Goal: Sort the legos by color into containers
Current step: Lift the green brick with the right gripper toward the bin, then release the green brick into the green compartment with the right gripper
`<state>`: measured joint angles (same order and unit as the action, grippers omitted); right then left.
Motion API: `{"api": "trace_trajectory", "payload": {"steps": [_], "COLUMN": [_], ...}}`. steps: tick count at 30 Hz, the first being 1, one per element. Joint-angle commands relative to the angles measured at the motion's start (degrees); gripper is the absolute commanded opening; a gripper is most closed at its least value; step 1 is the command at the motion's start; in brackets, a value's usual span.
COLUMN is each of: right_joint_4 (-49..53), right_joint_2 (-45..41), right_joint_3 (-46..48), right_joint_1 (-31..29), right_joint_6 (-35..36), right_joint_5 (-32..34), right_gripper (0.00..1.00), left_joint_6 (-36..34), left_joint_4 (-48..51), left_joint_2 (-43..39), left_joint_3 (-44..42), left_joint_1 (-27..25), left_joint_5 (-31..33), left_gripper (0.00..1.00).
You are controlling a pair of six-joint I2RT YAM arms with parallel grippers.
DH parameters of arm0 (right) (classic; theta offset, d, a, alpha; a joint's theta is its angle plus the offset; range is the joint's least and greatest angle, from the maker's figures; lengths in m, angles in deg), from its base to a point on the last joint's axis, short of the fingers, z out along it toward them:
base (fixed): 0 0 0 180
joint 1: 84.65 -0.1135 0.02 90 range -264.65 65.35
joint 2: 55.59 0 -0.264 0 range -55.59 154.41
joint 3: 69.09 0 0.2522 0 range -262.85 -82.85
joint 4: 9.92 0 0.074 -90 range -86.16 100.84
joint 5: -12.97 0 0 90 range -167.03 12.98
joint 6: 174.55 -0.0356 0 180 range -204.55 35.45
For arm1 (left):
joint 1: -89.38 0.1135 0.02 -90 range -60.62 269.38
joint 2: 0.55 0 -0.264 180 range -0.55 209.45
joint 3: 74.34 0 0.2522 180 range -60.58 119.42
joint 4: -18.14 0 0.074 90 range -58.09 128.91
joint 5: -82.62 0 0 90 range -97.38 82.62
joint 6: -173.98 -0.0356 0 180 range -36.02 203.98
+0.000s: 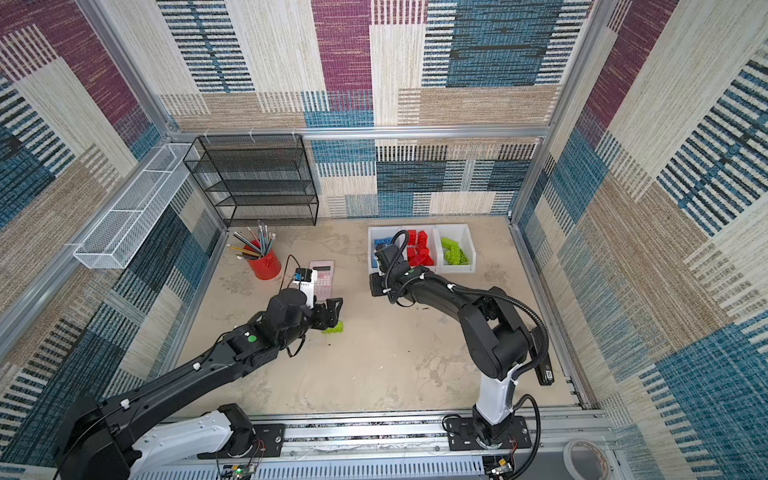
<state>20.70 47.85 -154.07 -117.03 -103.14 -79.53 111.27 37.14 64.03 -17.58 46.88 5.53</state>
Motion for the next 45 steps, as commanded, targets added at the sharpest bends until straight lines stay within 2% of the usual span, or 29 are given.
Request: {"api": "trace_trajectory", "payload": {"steps": [1, 10, 17, 22, 27, 37, 45], "right_joint_4": [-4.0, -7.9, -11.9, -13.0, -13.1, -11.3, -11.8], "right_joint_2": [-2.3, -5.4, -3.5, -0.8, 2.1, 8.3, 9.5], "right_joint_3": [0.7, 0.0, -0.9, -2.6, -5.5, -11.7, -11.8], "right_joint_1": [3.7, 17.2, 25.8, 30.0, 31.9, 34.6, 35.4], "right_joint_6": [0.5, 1.1, -0.7, -0.7, -0.4, 0.8, 0.6], "right_joint_5": [-4.5, -9.1, -13.2, -13.6, -11.4, -10.3, -11.6], "right_gripper": [0.27, 0.26, 0.26, 0.26, 0.26, 0.28, 0.44], "left_joint_6": [0.6, 0.2, 0.0, -0.3, -0.4, -1.2, -1.3], "left_joint_4": [-2.6, -3.0, -3.3, -3.5, -2.9, -3.5, -3.4], "left_joint_2": [5.7, 22.5, 31.3, 36.4, 40.3, 42.6, 42.6], "left_joint_3": [4.7, 19.1, 27.4, 31.7, 35.3, 36.1, 36.1], "left_joint_1": [0.1, 0.0, -0.5, -0.5, -0.7, -0.7, -0.8], "left_joint_5": [-3.9, -11.3, -13.7, -15.4, -17.7, -17.8, -18.0], "left_gripper": [0.84, 0.83, 0.83, 0.83, 0.82, 0.82, 0.82]}}
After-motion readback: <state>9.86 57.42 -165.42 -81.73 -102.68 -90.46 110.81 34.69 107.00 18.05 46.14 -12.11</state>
